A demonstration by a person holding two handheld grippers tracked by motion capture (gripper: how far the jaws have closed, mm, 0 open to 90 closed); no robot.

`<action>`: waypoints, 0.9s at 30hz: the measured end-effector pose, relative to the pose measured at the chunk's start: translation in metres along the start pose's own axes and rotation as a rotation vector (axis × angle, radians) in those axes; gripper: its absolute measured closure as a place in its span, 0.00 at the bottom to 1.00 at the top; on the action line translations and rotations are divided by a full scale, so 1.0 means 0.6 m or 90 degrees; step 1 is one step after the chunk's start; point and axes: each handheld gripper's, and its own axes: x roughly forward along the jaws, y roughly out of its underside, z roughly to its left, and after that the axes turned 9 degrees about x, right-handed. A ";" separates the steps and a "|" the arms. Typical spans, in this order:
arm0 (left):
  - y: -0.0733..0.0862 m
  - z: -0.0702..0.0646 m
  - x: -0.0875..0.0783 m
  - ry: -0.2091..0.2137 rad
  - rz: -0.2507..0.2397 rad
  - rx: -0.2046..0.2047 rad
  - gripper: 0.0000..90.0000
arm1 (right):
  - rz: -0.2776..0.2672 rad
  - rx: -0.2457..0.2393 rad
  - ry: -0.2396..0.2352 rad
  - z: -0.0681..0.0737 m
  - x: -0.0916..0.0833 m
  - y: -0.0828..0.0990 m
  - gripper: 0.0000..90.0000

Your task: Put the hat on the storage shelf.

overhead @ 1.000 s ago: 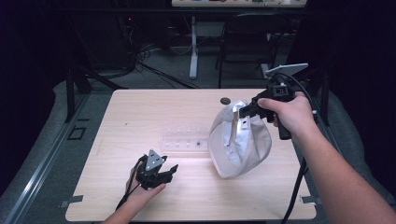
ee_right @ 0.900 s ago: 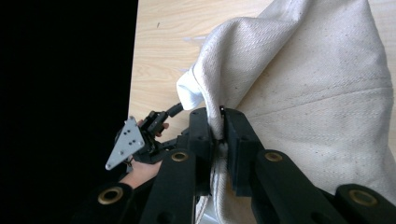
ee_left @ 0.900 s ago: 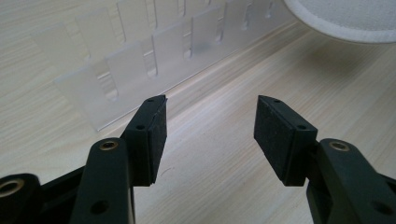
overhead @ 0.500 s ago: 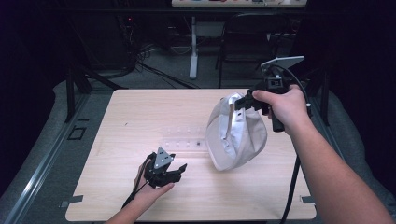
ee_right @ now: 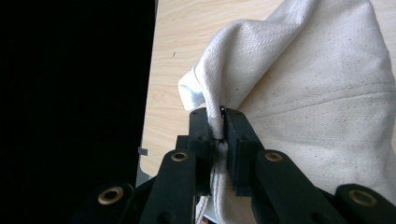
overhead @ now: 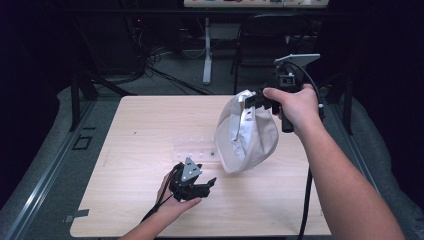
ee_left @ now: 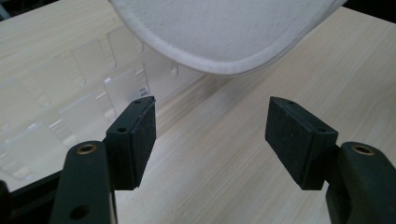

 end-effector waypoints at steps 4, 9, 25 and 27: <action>-0.022 -0.006 0.010 0.009 -0.012 0.002 0.38 | -0.010 0.005 -0.003 0.002 0.002 -0.008 0.91; -0.047 -0.015 0.021 0.015 -0.018 0.013 0.38 | -0.020 0.016 -0.011 0.005 0.008 -0.014 0.91; -0.072 -0.030 0.056 -0.050 0.012 0.053 0.62 | -0.018 0.017 -0.017 0.016 0.025 -0.020 0.91; -0.072 -0.024 0.053 -0.055 0.011 0.055 0.75 | -0.018 0.016 -0.021 0.018 0.026 -0.020 0.91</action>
